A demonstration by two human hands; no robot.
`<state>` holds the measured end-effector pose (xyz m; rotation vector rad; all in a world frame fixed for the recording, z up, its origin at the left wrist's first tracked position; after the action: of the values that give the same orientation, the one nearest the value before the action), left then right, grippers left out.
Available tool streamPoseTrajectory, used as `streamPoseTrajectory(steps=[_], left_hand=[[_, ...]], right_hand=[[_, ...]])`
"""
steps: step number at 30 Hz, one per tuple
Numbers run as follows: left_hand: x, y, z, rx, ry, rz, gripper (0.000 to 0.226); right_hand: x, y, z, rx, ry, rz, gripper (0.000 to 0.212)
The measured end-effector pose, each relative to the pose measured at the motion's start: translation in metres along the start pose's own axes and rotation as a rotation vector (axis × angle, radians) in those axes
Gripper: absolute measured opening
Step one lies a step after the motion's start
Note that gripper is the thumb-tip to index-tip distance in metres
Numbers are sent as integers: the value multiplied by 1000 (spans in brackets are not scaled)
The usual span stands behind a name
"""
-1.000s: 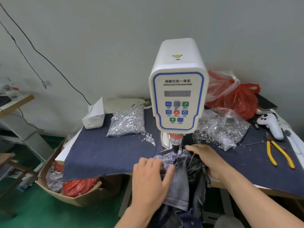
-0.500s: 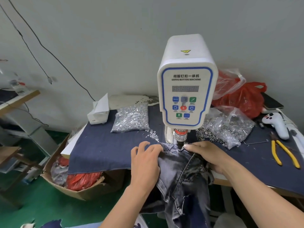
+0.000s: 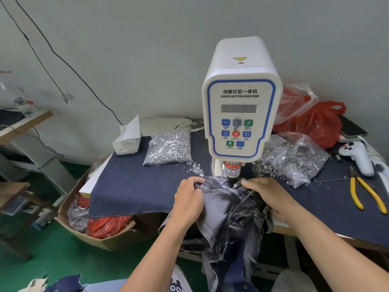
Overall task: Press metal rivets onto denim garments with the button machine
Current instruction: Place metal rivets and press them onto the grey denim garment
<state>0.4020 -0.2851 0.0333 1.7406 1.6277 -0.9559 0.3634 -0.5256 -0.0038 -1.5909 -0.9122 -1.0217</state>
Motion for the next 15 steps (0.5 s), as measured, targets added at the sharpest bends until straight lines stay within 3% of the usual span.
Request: streamPoseTrajectory(steps=[2,4,6,9,13,15], left_hand=[[3,5,7,-13,-52,-39,27],[6,7,11,-34,-59,3,23],[13,10,13,-54,-65,52,6],[21,13,15,-57,-78,101,12],[25,18,17,-48,-70,147,12],[26,18,16,-33,-80,159,17]], right_hand=[[-3,-2,-1,5,-7,-23,26],[-4,-3,-1,-5,-10,-44,26],[-4,-4,1,7,-32,-62,33],[-4,-5,0,10,-51,-96,47],[-5,-9,2,26,-35,-123,36],[-7,-10,3,49,-11,-126,41]])
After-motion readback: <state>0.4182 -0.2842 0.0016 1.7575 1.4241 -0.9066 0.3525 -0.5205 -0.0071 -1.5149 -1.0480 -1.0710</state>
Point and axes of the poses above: each hand's wrist, its own y-axis towards the middle knuckle, its own z-axis out of the palm, x = y × z, the point moved 7 cm from there along y, towards the middle knuckle, and after that the axes turned 4 degrees about -x, right-handed, at the moved point
